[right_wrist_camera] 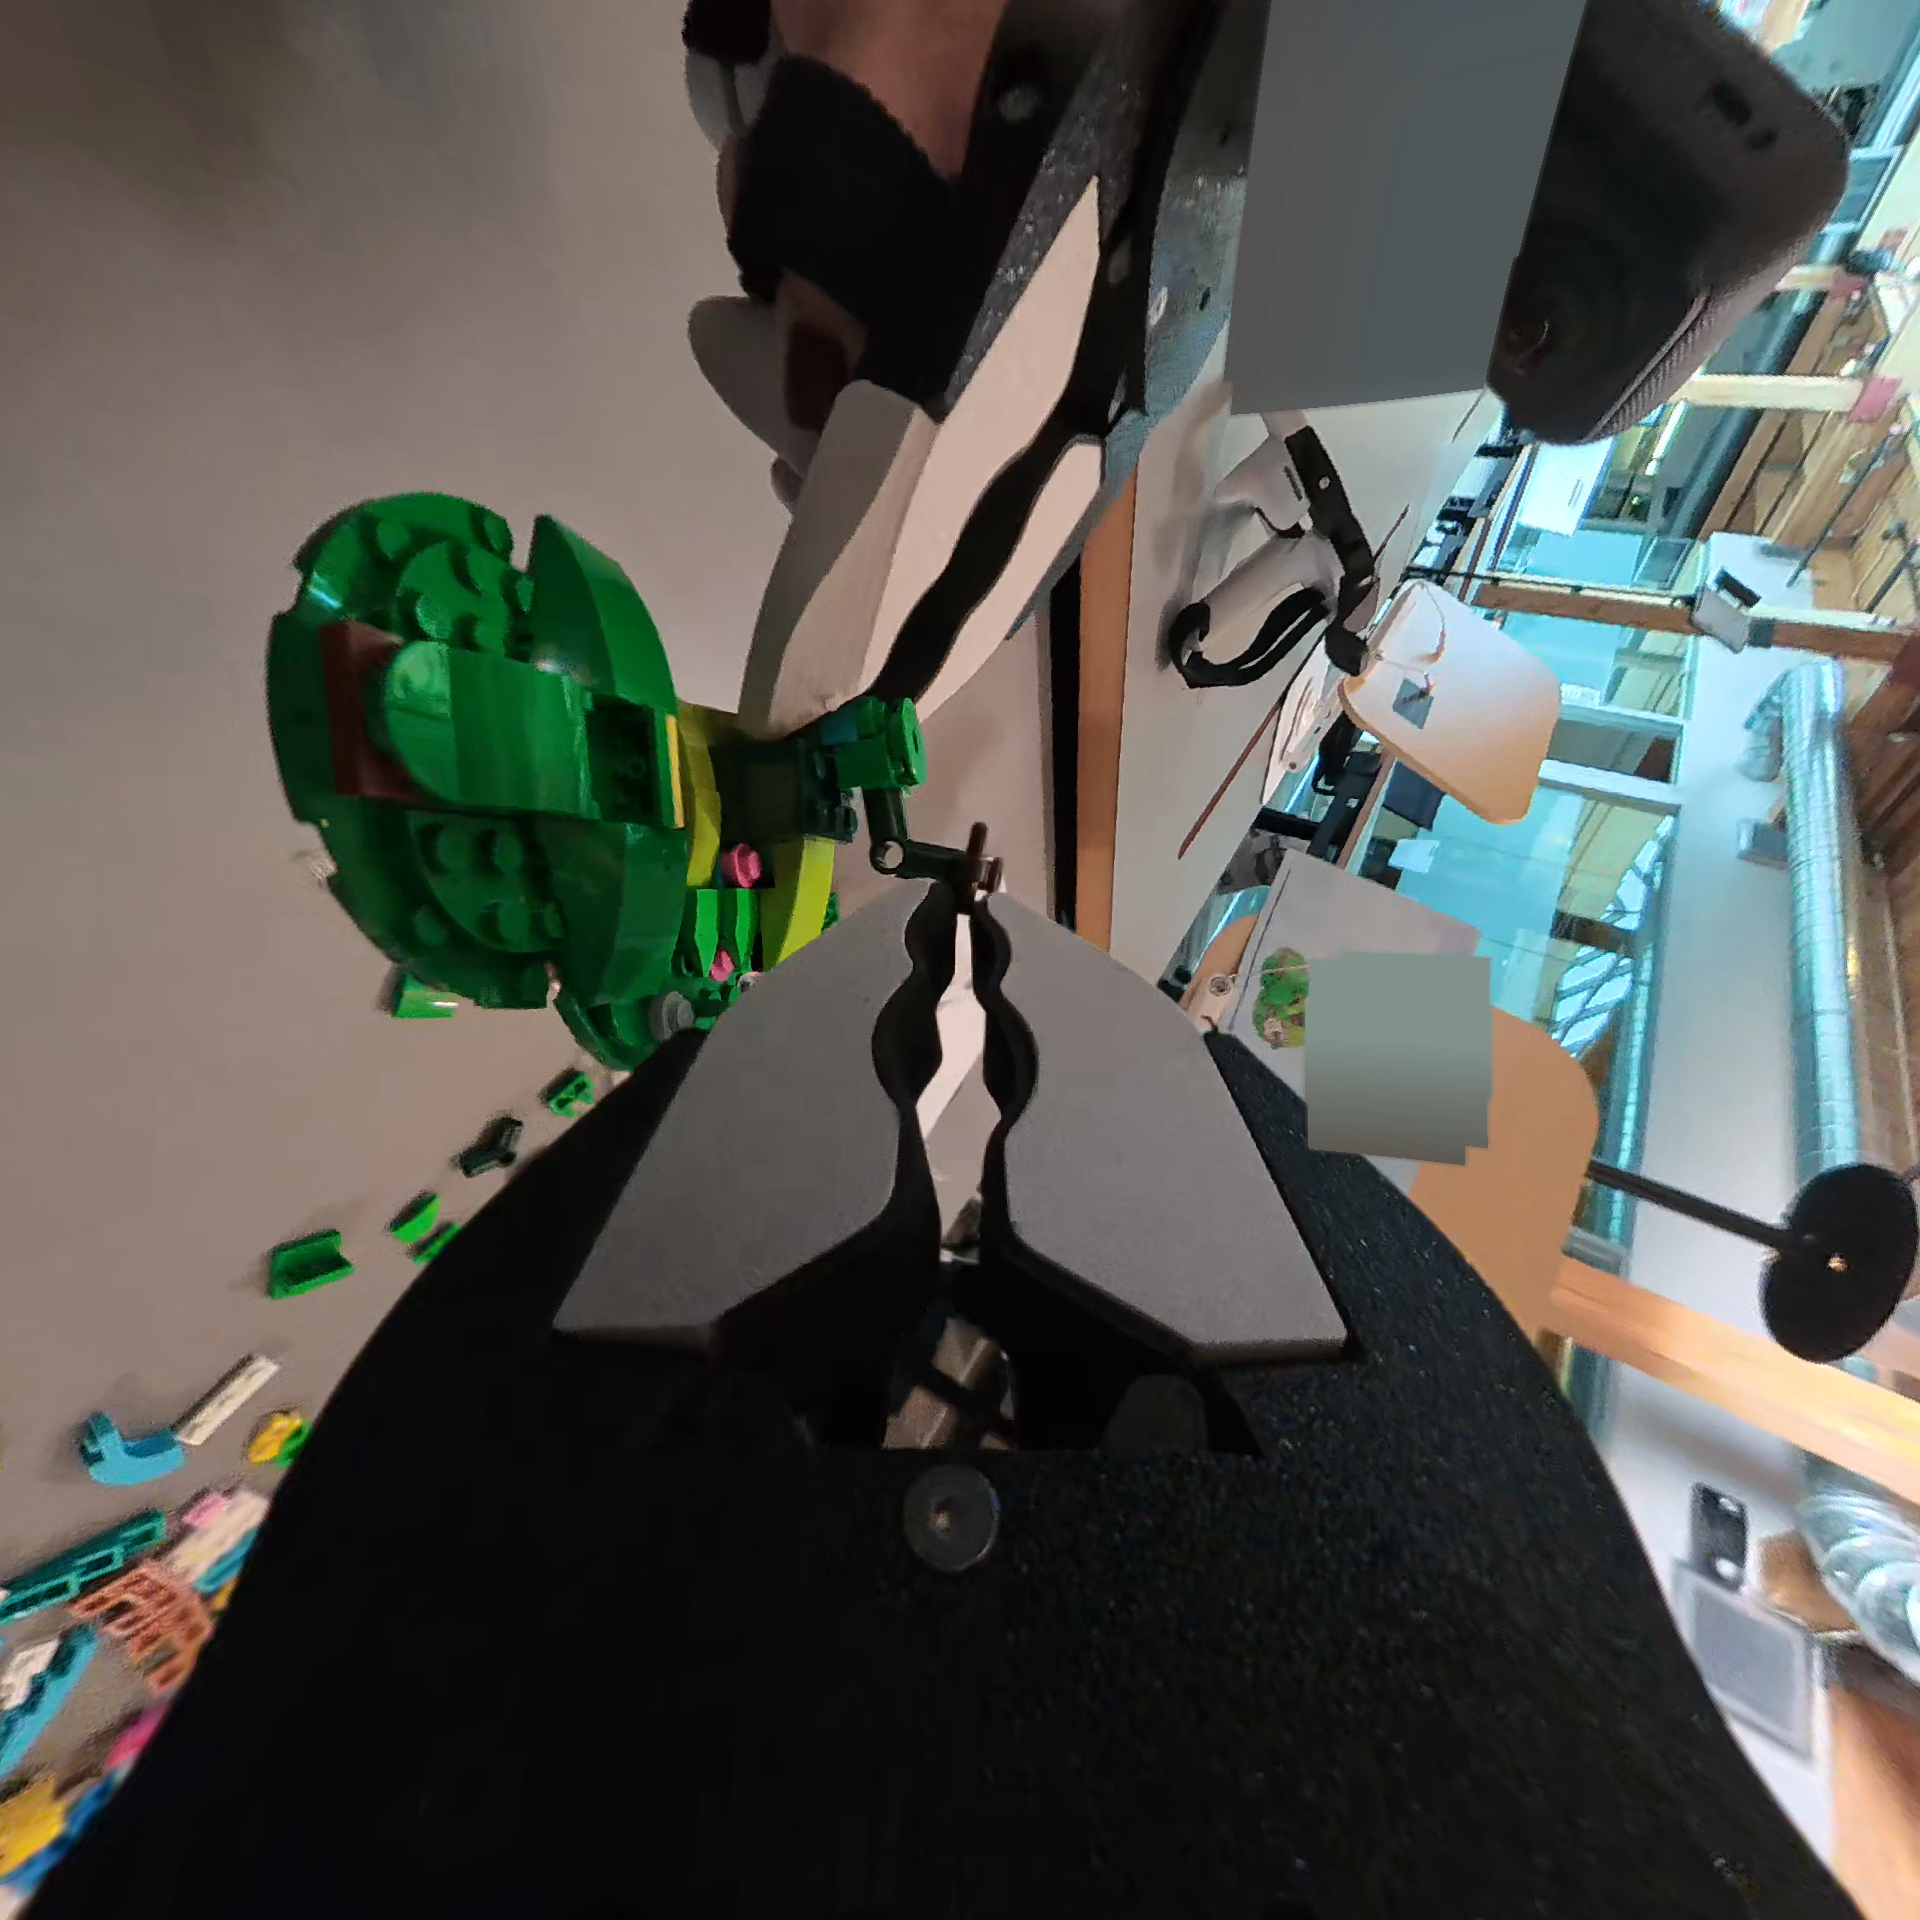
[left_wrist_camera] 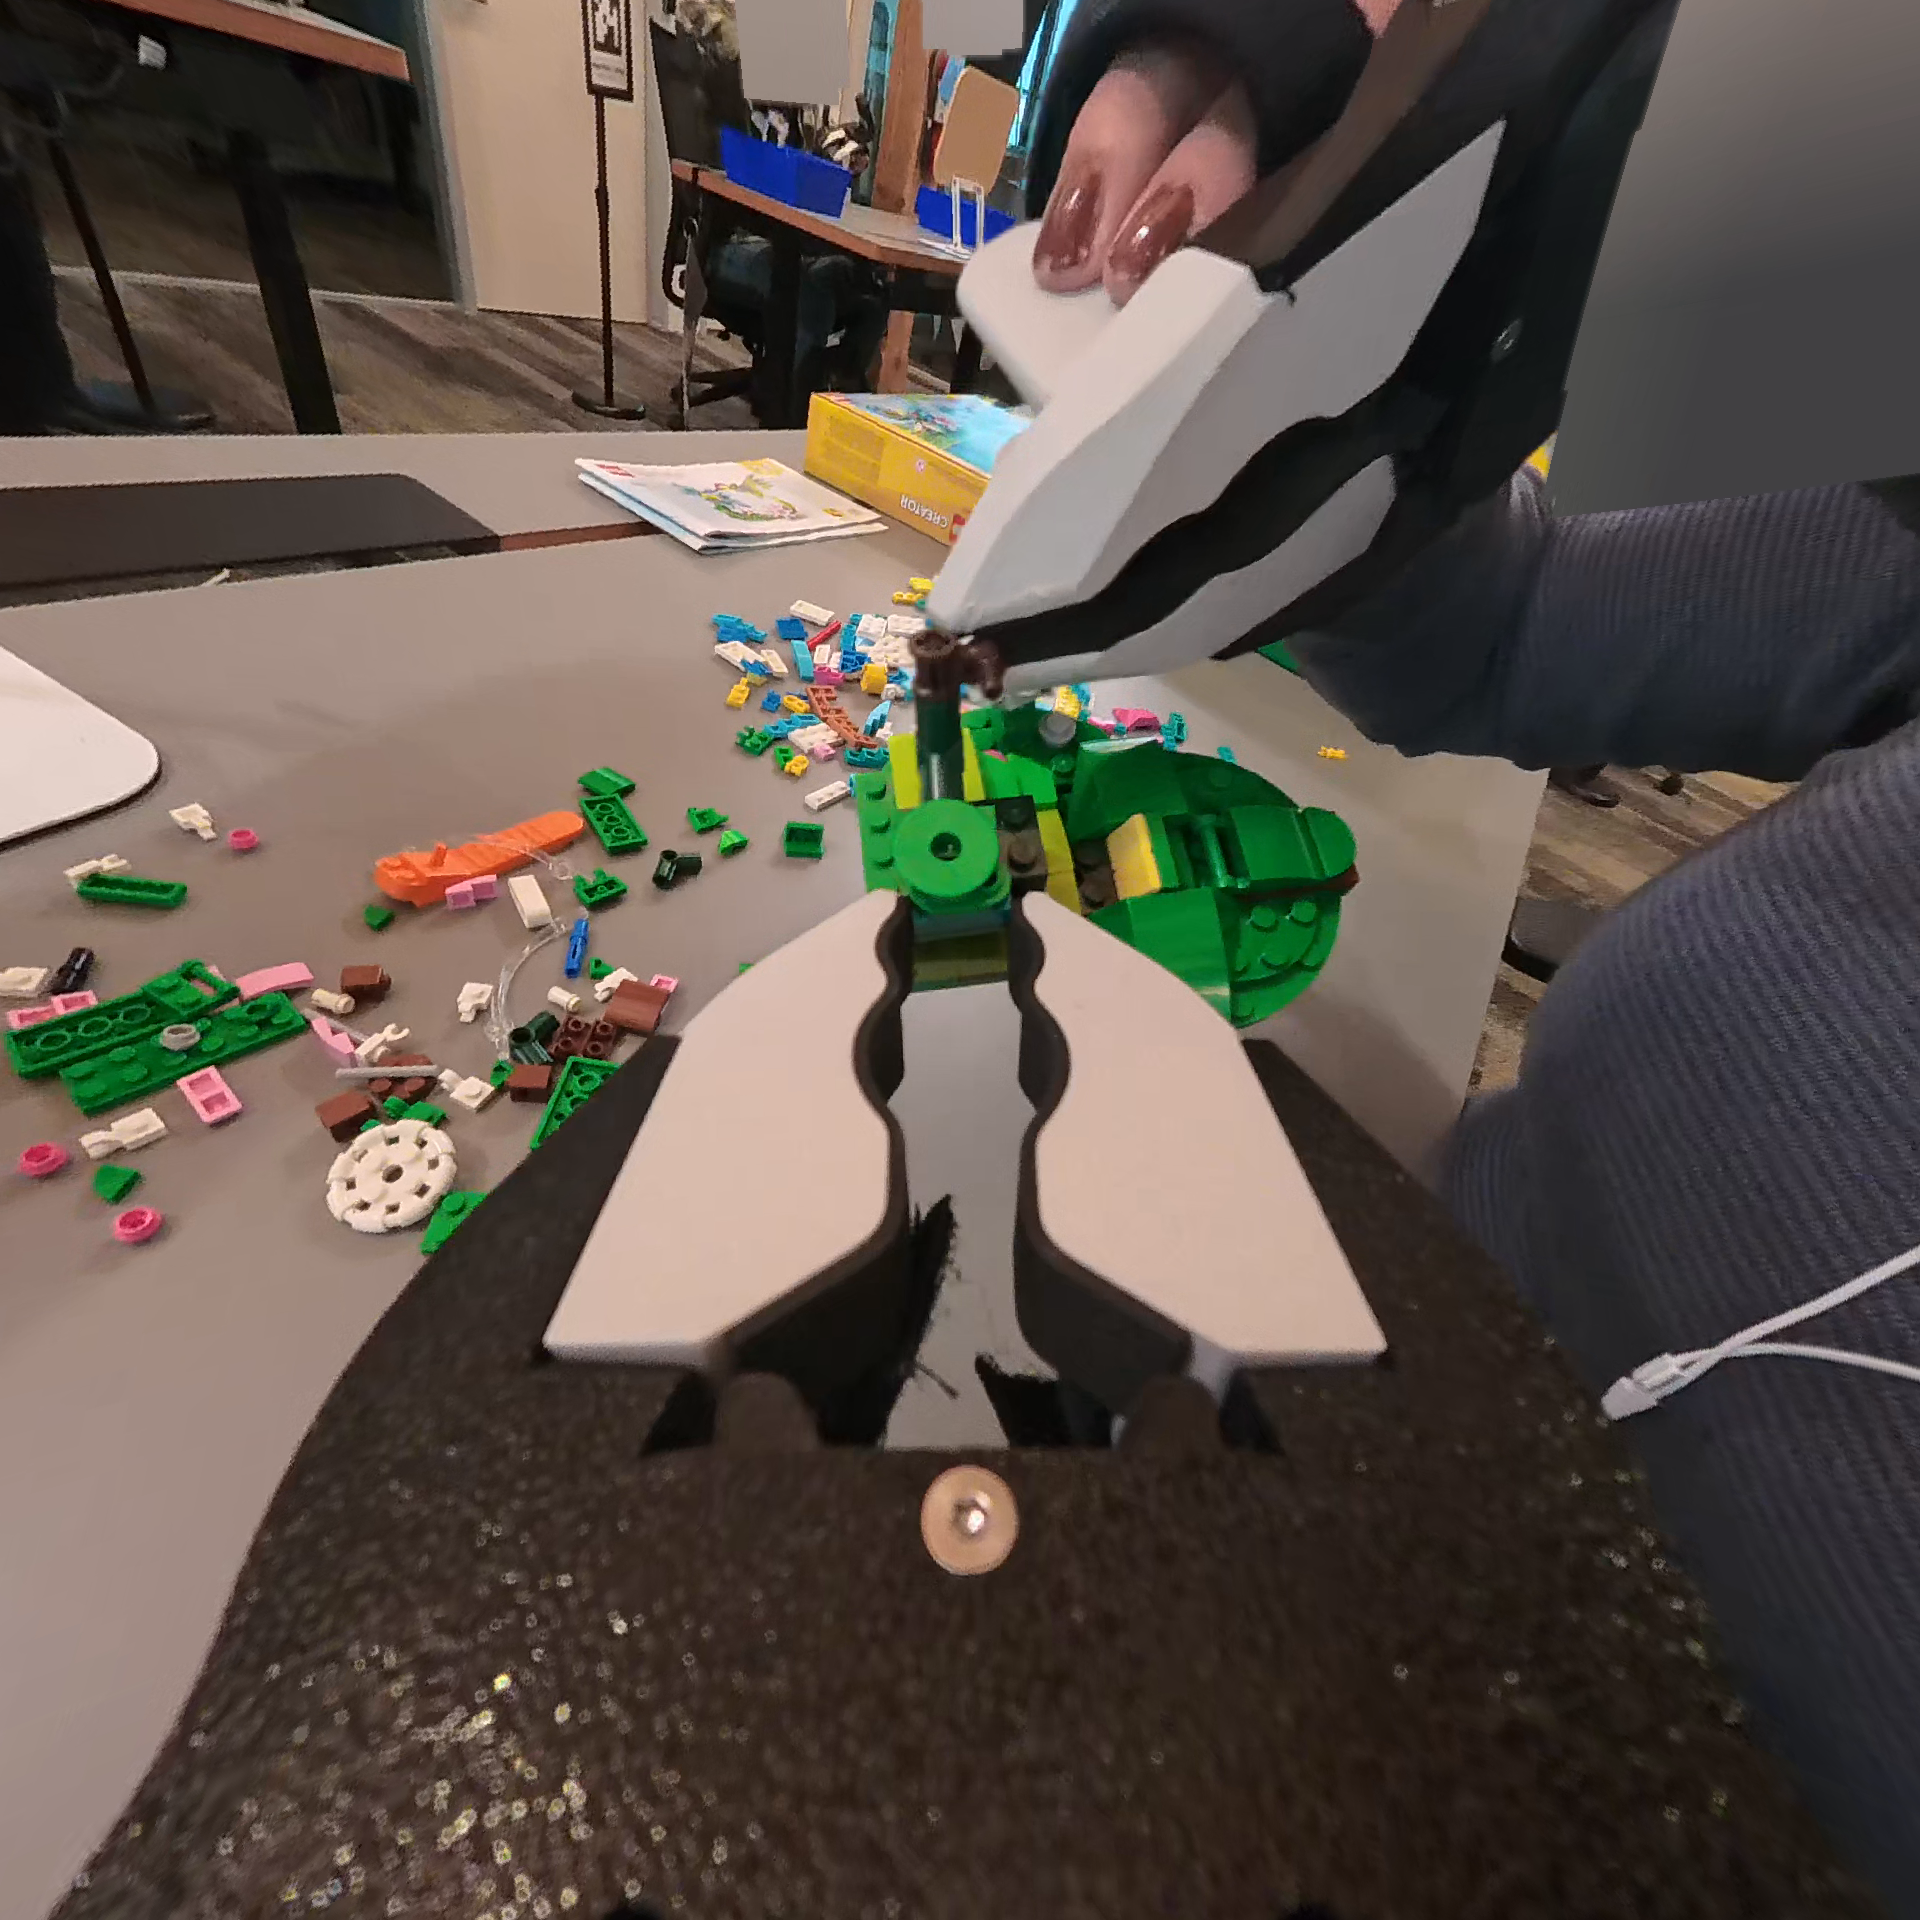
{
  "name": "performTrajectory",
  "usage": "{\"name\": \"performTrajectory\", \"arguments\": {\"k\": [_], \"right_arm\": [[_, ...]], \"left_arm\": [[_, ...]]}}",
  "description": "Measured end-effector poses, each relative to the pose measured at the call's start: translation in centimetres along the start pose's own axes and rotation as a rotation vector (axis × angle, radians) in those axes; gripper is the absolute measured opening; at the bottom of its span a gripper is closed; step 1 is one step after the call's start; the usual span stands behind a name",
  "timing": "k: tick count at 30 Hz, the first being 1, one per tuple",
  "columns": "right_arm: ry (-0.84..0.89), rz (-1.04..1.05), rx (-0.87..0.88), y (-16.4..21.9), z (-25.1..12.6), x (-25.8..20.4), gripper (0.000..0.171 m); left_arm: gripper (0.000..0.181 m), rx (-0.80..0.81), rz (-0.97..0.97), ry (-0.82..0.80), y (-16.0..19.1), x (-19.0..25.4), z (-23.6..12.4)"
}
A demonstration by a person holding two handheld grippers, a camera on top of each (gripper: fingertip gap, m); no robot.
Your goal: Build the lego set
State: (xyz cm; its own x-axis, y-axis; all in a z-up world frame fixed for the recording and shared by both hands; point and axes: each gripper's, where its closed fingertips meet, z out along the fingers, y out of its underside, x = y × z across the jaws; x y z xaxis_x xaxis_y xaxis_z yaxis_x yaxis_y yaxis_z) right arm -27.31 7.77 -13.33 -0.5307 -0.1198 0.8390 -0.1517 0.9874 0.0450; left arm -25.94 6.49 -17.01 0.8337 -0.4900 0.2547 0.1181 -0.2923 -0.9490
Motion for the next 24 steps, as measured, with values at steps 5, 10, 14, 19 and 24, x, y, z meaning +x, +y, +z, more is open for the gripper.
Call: {"name": "performTrajectory", "arguments": {"k": [5,10,14,19,24], "right_arm": [[0.026,-0.090,-0.025,0.0,-0.4,0.3,0.003],[0.040,-0.104,-0.019,-0.2,-0.8,0.9,0.003],[0.045,-0.116,-0.013,-0.4,-1.2,1.2,0.003],[0.067,-0.144,-0.010,-0.7,-1.8,1.7,0.004],[0.059,-0.153,0.001,-1.0,-2.1,1.8,0.004]], "left_arm": [[0.017,0.032,0.019,0.014,-0.7,0.4,-0.2],[0.017,0.057,0.057,0.015,-1.2,0.8,-0.4],[0.017,0.069,0.087,0.011,-1.6,1.0,-0.6],[0.017,0.087,0.113,0.009,-2.3,1.2,-0.8],[0.017,0.088,0.140,0.000,-2.7,1.4,-0.8]]}}
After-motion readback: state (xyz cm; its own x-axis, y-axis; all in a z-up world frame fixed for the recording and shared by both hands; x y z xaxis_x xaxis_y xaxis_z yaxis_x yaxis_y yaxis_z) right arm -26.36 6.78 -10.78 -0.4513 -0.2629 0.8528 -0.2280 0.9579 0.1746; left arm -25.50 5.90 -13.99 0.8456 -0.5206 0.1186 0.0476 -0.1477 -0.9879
